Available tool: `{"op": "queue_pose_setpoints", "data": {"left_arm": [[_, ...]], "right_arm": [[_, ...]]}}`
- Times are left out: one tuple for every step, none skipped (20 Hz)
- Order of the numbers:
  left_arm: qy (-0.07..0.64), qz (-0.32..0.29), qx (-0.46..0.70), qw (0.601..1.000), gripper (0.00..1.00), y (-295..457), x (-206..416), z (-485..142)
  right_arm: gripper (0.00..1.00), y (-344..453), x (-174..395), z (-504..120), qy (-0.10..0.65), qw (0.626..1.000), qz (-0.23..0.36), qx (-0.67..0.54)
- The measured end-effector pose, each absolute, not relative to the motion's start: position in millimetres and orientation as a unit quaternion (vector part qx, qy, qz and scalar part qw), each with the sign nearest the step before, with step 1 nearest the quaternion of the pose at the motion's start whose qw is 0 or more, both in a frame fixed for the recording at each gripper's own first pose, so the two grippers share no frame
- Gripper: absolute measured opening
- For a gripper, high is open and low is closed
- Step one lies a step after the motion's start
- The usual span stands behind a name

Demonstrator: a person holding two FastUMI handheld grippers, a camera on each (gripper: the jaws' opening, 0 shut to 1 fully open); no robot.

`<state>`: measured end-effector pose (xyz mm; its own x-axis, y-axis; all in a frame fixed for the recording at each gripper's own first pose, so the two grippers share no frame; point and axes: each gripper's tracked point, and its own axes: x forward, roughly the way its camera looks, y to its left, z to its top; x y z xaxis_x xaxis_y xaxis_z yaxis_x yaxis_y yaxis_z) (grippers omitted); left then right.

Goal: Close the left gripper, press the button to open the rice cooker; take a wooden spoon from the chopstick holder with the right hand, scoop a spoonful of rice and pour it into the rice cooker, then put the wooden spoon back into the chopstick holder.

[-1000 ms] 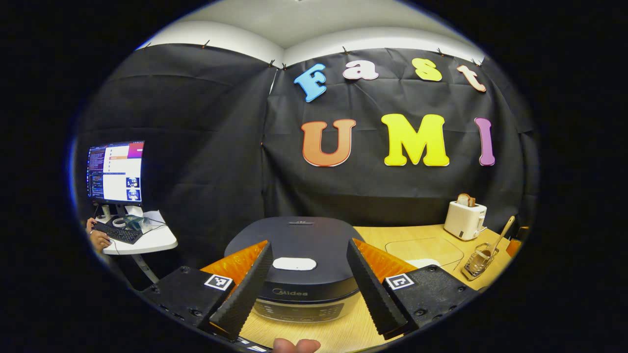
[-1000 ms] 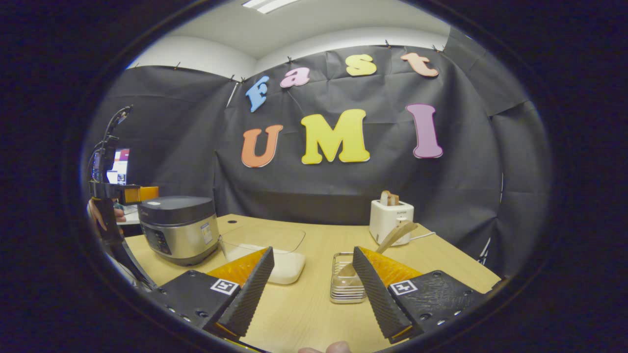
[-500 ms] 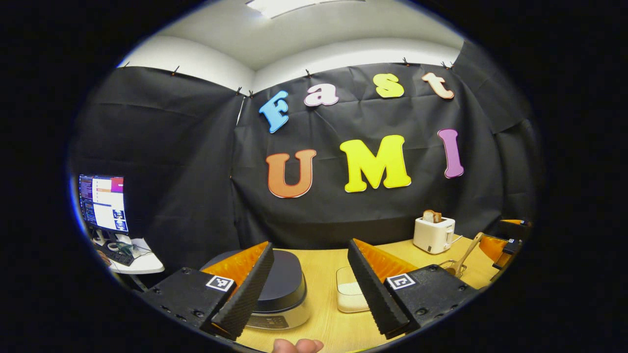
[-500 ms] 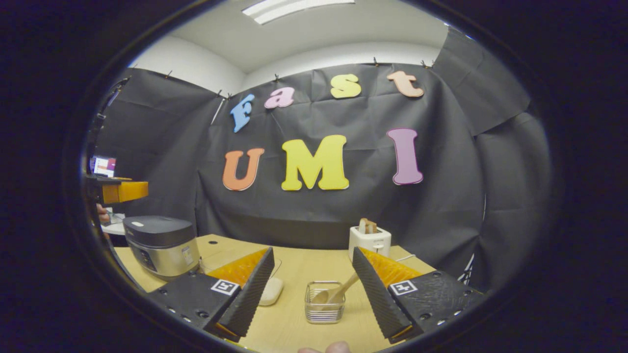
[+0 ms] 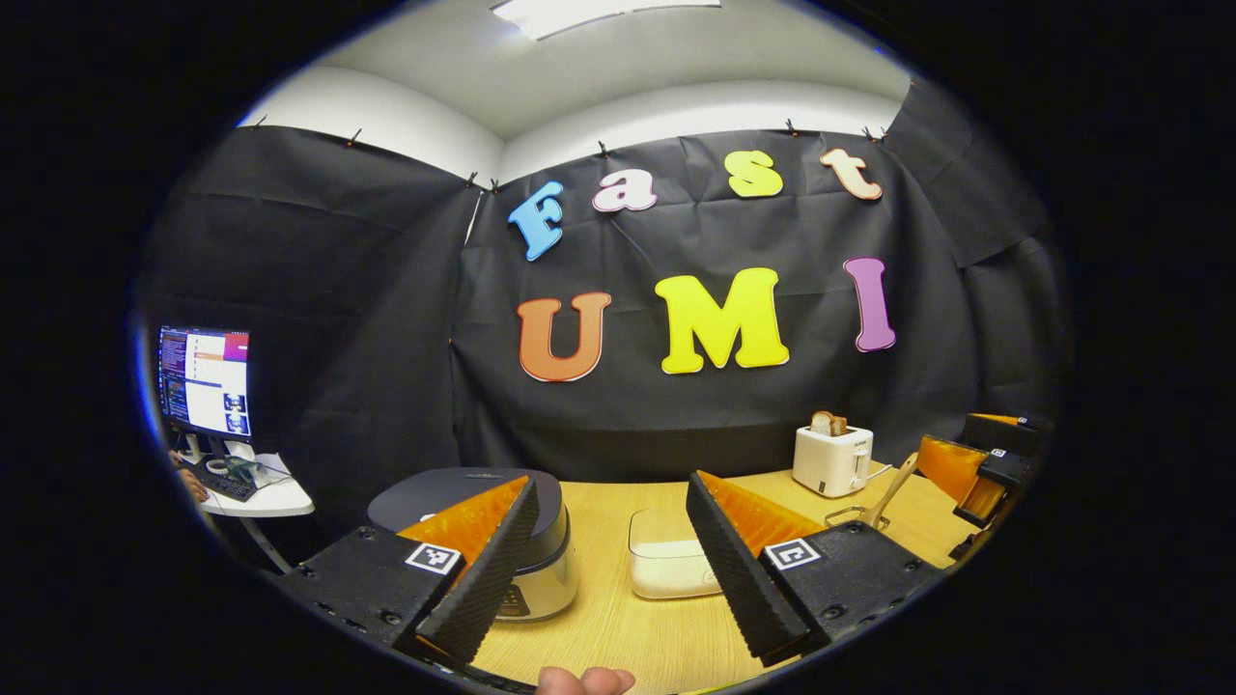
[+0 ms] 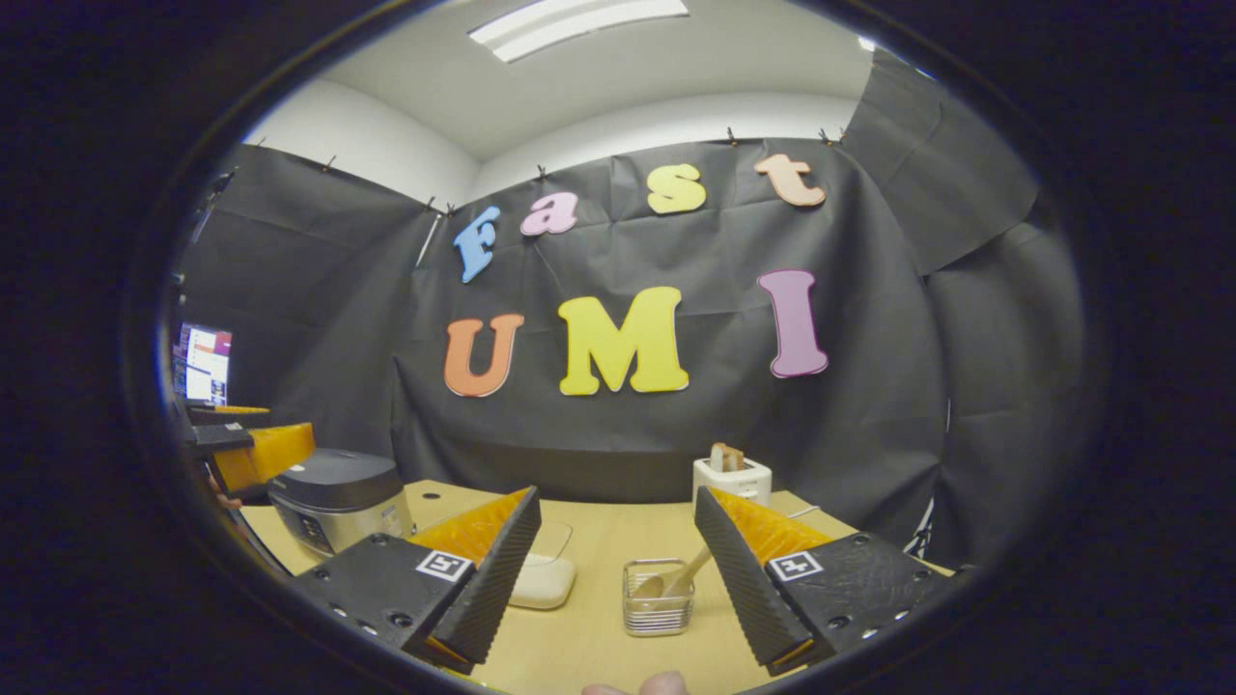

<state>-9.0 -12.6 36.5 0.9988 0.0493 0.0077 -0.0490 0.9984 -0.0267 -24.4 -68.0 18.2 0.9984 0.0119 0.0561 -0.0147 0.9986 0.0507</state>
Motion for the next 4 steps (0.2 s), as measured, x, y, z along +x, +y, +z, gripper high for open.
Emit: {"op": "queue_pose_setpoints", "data": {"left_arm": [[0.002, 0.018, -0.011, 1.000, 0.98, -16.3, -10.8, 30.4], [0.006, 0.014, -0.011, 1.000, 0.98, -17.1, -14.4, 25.9], [0.009, 0.013, -0.014, 1.000, 0.98, -16.5, -17.6, 22.4], [0.006, 0.011, -0.020, 1.000, 0.98, -16.8, -18.8, 22.2]], "right_arm": [[0.94, -66.8, -25.4, 12.7, -0.025, 1.000, 0.003, 0.018], [0.95, -65.7, -27.8, 9.5, -0.022, 1.000, -0.002, 0.007], [0.96, -61.8, -30.8, 8.5, -0.020, 1.000, -0.003, 0.000], [0.95, -57.7, -33.6, 10.7, -0.021, 1.000, -0.003, -0.003]]}}
